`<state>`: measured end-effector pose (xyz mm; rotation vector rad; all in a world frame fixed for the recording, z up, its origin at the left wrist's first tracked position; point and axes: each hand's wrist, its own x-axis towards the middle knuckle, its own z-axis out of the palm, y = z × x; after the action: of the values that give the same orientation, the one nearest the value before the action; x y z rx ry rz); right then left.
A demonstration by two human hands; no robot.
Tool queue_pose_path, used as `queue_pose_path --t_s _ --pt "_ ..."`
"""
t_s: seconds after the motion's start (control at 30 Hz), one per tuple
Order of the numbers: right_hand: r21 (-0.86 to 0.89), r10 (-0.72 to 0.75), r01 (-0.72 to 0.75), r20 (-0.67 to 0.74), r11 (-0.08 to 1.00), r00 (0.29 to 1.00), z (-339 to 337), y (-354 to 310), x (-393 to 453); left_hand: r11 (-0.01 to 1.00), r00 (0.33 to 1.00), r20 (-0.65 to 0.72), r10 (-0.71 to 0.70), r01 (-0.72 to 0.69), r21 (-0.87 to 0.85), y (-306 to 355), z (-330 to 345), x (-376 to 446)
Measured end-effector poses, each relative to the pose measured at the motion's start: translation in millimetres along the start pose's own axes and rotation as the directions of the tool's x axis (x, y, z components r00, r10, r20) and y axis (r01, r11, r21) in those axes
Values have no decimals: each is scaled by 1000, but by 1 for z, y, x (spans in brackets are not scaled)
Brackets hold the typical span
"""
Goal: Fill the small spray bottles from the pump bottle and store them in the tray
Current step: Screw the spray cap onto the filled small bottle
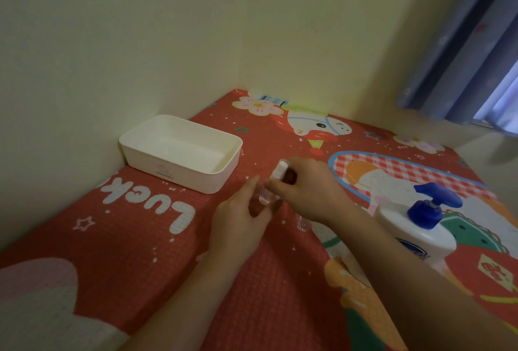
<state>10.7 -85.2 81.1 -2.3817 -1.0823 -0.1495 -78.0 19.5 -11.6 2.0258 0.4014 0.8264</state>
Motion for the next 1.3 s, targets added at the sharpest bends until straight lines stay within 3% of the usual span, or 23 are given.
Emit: queue_pose_path --t_s 0.13,0.3,0.77,0.97,1.03,1.1,1.2,1.3 --pt "-51 78 -80 -33 996 996 13 12 10 998 997 -50 -55 57 27 -3 -3 3" --pt "-71 147 -149 -26 986 989 33 21 16 994 996 -87 -18 27 104 -7 -8 3" --pt "-145 127 -128 -12 981 992 49 24 19 997 998 -55 -22 26 76 -5 -9 3" --pt "-129 115 -115 -8 985 993 23 21 8 997 997 -53 -53 56 58 -4 -10 2" --pt "-51 161 -168 -122 984 979 11 21 6 997 996 -64 -56 60 54 -3 -10 1" --pt "-90 247 -270 -209 959 946 7 28 10 997 996 -73 -50 53 53 -1 -10 1" --pt "-311 394 -403 -96 861 914 16 38 16 999 999 -47 -3 5 45 2 -8 -2" --pt "-342 497 -459 28 820 867 28 43 17 998 999 -3 53 -53 34 2 -9 -4"
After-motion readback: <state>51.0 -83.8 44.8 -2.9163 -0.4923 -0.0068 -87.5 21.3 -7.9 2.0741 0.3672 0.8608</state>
